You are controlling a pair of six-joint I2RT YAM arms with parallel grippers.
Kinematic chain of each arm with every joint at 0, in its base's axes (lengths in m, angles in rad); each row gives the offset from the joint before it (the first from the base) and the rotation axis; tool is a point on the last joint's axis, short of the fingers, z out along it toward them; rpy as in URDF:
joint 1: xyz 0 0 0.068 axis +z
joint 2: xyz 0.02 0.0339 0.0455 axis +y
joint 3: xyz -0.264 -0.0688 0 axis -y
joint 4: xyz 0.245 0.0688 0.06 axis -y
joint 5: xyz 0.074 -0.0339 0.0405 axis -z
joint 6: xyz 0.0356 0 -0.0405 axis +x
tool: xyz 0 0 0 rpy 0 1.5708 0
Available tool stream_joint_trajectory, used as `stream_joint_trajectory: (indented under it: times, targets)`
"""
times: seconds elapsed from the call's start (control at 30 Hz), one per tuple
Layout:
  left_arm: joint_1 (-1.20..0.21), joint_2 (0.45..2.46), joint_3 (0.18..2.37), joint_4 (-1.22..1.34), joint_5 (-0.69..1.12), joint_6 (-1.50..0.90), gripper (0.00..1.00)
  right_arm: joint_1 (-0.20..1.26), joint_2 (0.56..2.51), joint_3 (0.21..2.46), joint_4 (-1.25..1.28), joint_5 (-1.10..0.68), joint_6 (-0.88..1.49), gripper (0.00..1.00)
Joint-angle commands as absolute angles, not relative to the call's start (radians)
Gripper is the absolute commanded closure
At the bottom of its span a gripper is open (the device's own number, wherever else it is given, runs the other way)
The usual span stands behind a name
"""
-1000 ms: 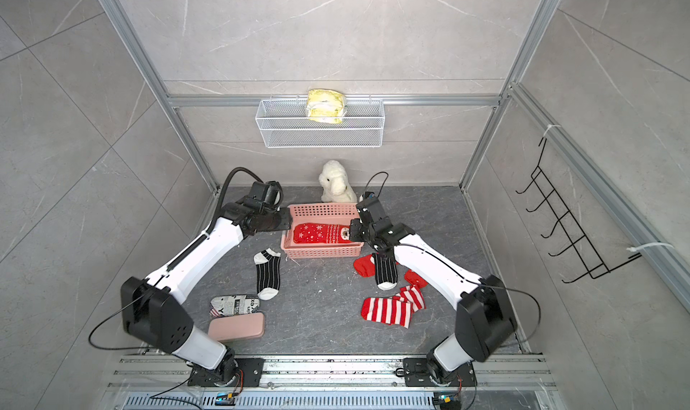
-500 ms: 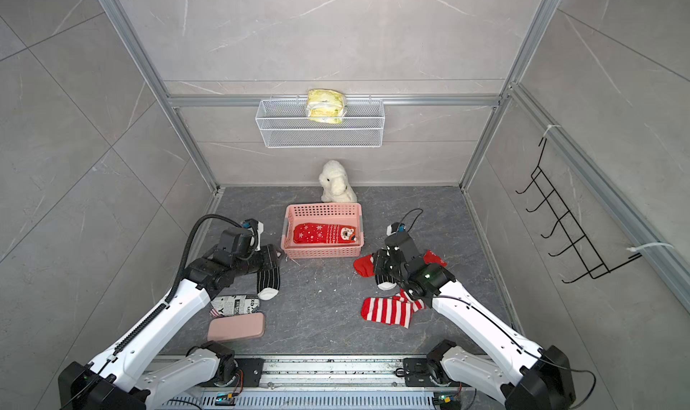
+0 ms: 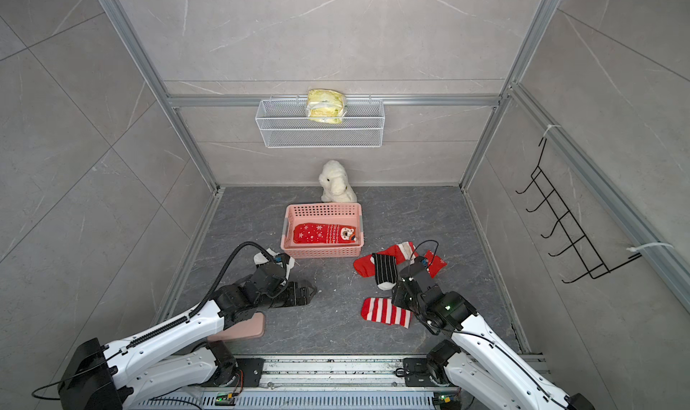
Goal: Place the socks together as a pair
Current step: Pick up the sock.
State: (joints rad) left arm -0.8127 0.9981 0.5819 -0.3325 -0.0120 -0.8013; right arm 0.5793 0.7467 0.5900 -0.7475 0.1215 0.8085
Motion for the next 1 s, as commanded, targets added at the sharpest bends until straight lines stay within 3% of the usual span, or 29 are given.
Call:
stream_joint_trajectory:
  times: [0.0,0.17,0.43,0.8,0.97]
  targets:
    - [-0.811,0.920,0.594,-0.365,-0.155,-0.839,0.00,0.579,0.736,0.536,-0.787,0.148,0.867,0.47]
    - [-0.811,0.852,0.597,-0.496,-0.293,-0.821,0.00,0.580,0.754,0.466,-0.738,0.118,0.895,0.46]
    - [-0.811,0.896,0.593,-0.442,-0.162,-0.810,0.01,0.580,0.813,0.435,-0.713,0.123,0.905,0.36]
    - [-0.813,0.878,0.526,-0.342,-0.056,-0.854,0.01,0.580,0.766,0.419,-0.775,0.130,0.911,0.37]
    - [-0.813,0.813,0.472,-0.261,-0.013,-0.877,0.01,0.579,0.712,0.451,-0.832,0.151,0.921,0.27]
